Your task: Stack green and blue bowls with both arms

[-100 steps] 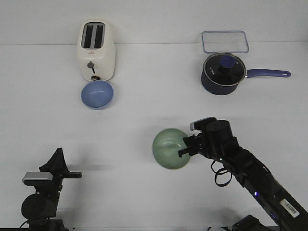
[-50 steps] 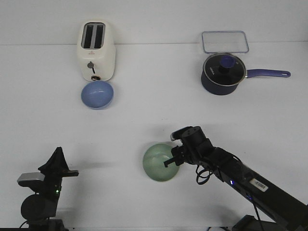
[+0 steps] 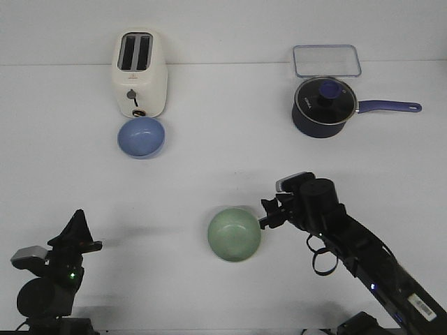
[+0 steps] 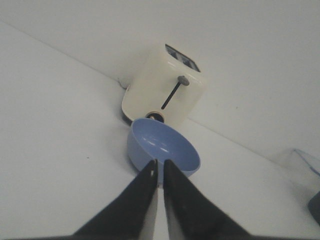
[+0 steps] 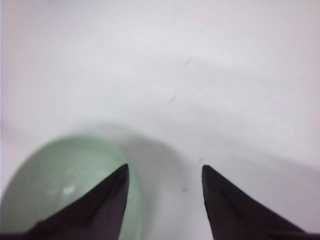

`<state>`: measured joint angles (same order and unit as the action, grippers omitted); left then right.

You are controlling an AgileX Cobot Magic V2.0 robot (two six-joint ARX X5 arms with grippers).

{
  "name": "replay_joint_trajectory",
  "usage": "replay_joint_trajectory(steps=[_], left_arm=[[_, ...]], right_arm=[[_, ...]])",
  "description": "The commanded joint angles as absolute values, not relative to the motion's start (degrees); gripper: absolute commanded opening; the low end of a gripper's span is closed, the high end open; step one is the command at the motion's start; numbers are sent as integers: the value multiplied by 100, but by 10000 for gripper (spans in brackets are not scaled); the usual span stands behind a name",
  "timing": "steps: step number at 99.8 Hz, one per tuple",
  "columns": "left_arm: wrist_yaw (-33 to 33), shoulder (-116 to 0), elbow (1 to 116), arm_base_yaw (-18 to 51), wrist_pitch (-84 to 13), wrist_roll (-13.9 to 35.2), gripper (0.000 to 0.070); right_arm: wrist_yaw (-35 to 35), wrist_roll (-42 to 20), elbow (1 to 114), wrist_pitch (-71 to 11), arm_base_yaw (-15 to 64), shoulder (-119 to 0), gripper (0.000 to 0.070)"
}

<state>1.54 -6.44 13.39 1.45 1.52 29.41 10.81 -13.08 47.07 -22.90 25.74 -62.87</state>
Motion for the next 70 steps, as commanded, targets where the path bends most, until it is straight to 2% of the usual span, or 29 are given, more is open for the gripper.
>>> replay_joint_trajectory(steps=[1, 12, 26, 38, 42, 52, 56, 60, 70], left_arm=[[148, -1096, 1734, 145, 64, 2657, 15], [150, -2410, 2543, 145, -23, 2403, 15], [132, -4180, 3470, 145, -202, 2401, 13], [-196, -5588, 4176, 145, -187, 2401, 26], [-307, -6014, 4381, 145, -137, 2401, 83], [-499, -6976, 4849, 145, 43, 2403, 362], [-526, -7330, 5037, 145, 108, 2399, 435], [-545, -7666, 5221, 145, 172, 2370, 464], [-561, -8453, 5708, 145, 272, 2298, 463]], right_arm=[[1090, -1214, 4775, -2285, 2443, -6062, 300], [1090, -1214, 4775, -2414, 2137, -5616, 300], [1090, -1135, 4775, -2563, 1977, -5428, 300], [1090, -1013, 4775, -2714, 1946, -5406, 300], [1090, -1007, 4775, -2735, 1949, -5406, 300], [1090, -952, 4775, -2727, 1949, -5406, 299], [1090, -952, 4775, -2724, 1949, -5406, 299], [1090, -950, 4775, -2727, 1949, -5406, 299], [1087, -921, 4775, -2724, 1949, -5406, 299]])
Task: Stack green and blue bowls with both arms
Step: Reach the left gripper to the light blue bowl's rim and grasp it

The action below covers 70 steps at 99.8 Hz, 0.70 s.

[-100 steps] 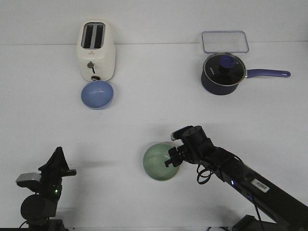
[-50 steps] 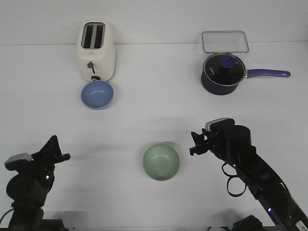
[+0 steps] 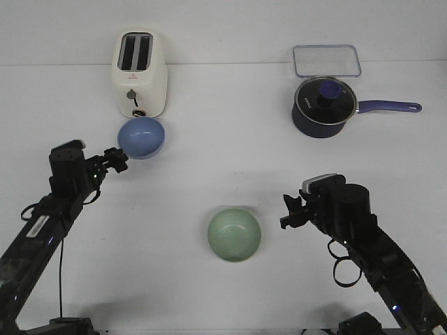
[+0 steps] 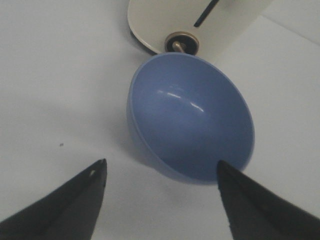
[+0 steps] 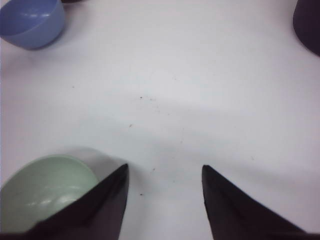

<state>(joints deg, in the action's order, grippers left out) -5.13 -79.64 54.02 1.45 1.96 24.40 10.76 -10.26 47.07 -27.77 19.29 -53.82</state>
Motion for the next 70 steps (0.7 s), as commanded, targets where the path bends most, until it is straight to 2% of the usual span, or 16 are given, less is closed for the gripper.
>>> replay_joint_trajectory(steps=[1, 20, 35, 38, 41, 51, 54, 70], left_arm=[[-561, -8527, 5760, 145, 274, 2296, 463], [-567, -9843, 6707, 145, 167, 2298, 463], [-565, -10449, 7201, 145, -115, 2296, 444], [-565, -10516, 7247, 145, -132, 2296, 404], [-565, -10551, 7271, 145, -141, 2296, 334], [-593, -10541, 7271, 145, -148, 2292, 0], [-626, -10516, 7271, 145, -167, 2296, 17], [-749, -10154, 7271, 145, -530, 2185, 12]], right_arm=[[1087, -917, 4775, -2727, 1949, -5406, 299], [1074, -913, 4772, -2729, 1949, -5406, 299], [1044, -910, 4775, -2735, 1946, -5406, 299], [1044, -910, 4775, -2735, 1946, -5406, 299], [1041, -910, 4775, -2733, 1946, -5406, 299], [930, -897, 4772, -2731, 1944, -5406, 299], [832, -886, 4772, -2731, 1942, -5406, 299], [355, -803, 4764, -2749, 1754, -5406, 299]])
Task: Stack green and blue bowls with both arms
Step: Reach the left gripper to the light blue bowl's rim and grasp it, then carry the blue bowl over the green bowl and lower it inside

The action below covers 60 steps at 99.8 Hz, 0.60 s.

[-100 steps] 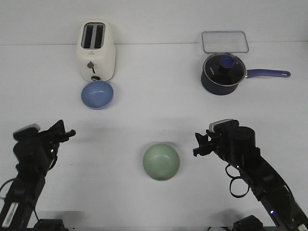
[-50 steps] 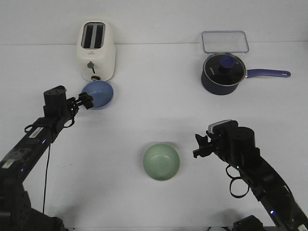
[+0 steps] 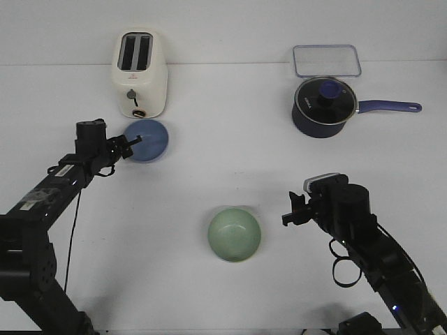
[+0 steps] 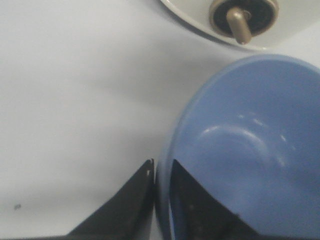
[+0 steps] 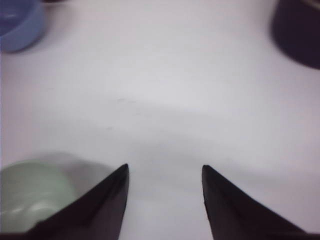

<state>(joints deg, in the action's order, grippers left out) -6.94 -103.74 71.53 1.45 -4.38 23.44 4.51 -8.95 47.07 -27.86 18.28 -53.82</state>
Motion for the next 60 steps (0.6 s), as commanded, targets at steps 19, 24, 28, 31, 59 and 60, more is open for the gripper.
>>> replay_joint_trajectory(steps=[19, 24, 28, 31, 59, 60], left_arm=[[-1044, -9098, 7266, 242, -1151, 1769, 13], [-1201, -8761, 7262, 290, -1369, 1717, 13], [-1345, -8490, 7240, 349, -1511, 1715, 13], [-1474, -8283, 7205, 412, -1581, 1702, 13], [-1723, -7192, 6630, 1868, -2053, 1525, 13], [-1723, -7183, 6600, 1935, -2049, 1529, 13]], right_arm=[[296, -803, 4661, -2705, 1376, -5280, 299], [296, -808, 4558, -2670, 1297, -5201, 299], [298, -814, 4449, -2646, 1236, -5127, 299], [296, -819, 4340, -2613, 1188, -5068, 299], [305, -829, 3854, -2547, 1009, -4910, 299], [309, -829, 3854, -2541, 1009, -4910, 298]])
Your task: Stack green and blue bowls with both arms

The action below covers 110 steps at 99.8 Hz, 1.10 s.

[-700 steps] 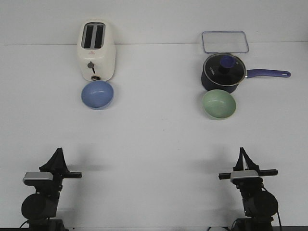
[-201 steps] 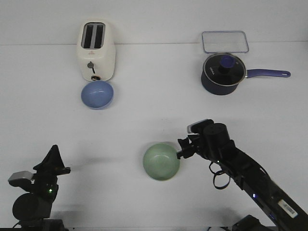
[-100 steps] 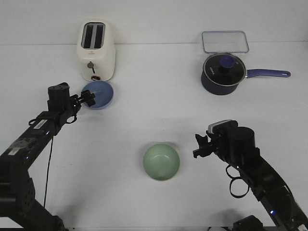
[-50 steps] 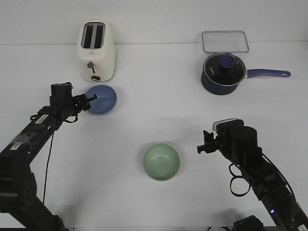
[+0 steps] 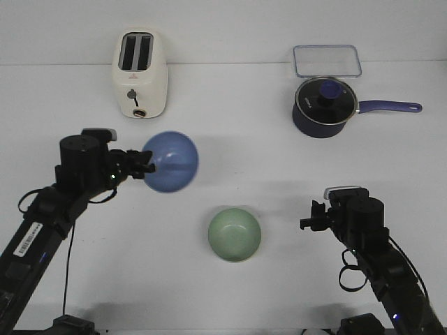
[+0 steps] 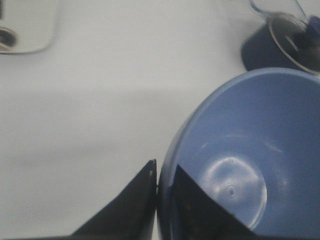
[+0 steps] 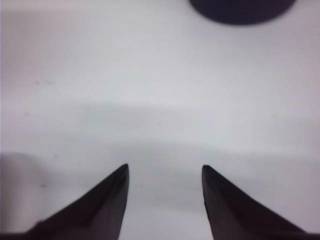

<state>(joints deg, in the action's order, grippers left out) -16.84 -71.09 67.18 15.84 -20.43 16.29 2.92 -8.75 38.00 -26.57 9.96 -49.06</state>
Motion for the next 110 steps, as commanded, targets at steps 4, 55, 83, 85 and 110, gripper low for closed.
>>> replay_joint_trajectory(steps=[4, 55, 83, 85, 110], left_arm=[[-1723, -7179, 6482, 2204, -2027, 1551, 13], [-1680, -8307, 5968, 3935, -1168, 1671, 15], [-2119, -8442, 5977, 4012, -1066, 1732, 382], [-2106, -8396, 5979, 3990, -1068, 1728, 381], [-1048, -7325, 5979, 3308, -1197, 1389, 321]], right_arm=[[327, -832, 3854, -2508, 1009, -4910, 298], [467, -878, 3854, -2405, 1007, -4906, 299], [464, -878, 3854, -2403, 1007, -4906, 299], [464, -878, 3854, -2403, 1007, -4906, 299], [464, -862, 3854, -2309, 1004, -4825, 286]])
